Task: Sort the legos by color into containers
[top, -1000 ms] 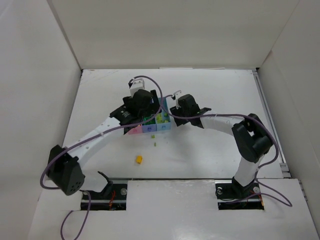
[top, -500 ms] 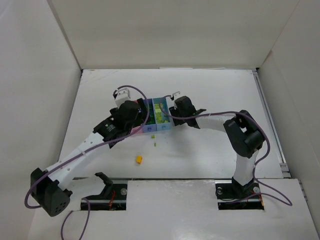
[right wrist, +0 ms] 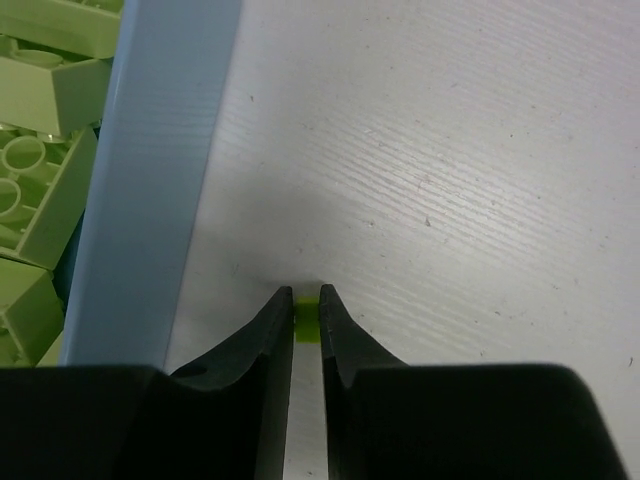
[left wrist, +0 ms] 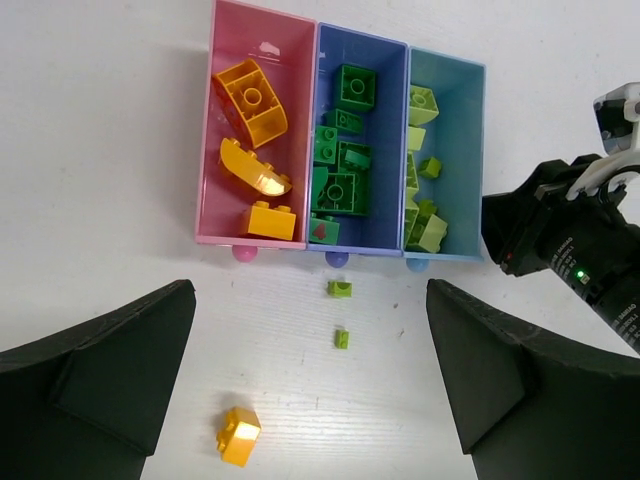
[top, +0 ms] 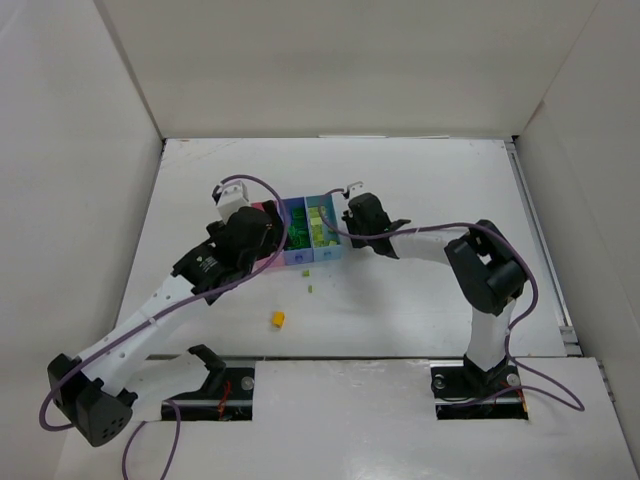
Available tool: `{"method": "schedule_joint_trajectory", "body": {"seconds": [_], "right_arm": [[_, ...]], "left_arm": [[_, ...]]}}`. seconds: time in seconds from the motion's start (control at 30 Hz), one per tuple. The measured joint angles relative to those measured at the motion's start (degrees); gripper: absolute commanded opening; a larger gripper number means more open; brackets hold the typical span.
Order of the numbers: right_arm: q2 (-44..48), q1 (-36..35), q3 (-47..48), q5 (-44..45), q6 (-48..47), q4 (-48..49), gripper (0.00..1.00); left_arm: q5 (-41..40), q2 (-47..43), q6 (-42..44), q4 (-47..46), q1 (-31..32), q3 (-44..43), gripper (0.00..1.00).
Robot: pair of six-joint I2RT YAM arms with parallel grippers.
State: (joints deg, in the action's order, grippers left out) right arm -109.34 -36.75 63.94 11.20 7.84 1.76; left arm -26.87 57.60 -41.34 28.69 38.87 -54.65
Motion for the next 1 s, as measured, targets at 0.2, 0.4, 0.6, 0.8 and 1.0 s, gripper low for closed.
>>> {"method": "schedule_joint_trajectory", "body": {"seconds": [0.2,0.4,0.6,0.8,1.0], "right_arm": [[2.1,-0.9,-1.9,1.11,1.01,0.15,0.15],[11.1,-1.18,-3.04,1.73,0.61,-1.51,0.15],[19.63,-1.77,-1.84,0.15,-1.66,-0.98,0.15],[15.63,-4.96,2.32,-3.87,-4.22,-0.85,0.16],[9.44,-6.49,4.09,-7.5,-5.64,-1.44,0.48]], "left_arm": [[0.13,-1.7,-0.09,0.37,0.0,0.39,1.0],[3.85,-1.95,0.17,-0.63,0.0,3.61,1.0],[8.35,-0.68,0.48,-3.39,0.0,6.95,1.0],[10.75,2.93,0.57,-5.14,0.0,8.2,1.0],[11.58,4.46,0.57,-6.49,0.0,8.2,1.0]]}}
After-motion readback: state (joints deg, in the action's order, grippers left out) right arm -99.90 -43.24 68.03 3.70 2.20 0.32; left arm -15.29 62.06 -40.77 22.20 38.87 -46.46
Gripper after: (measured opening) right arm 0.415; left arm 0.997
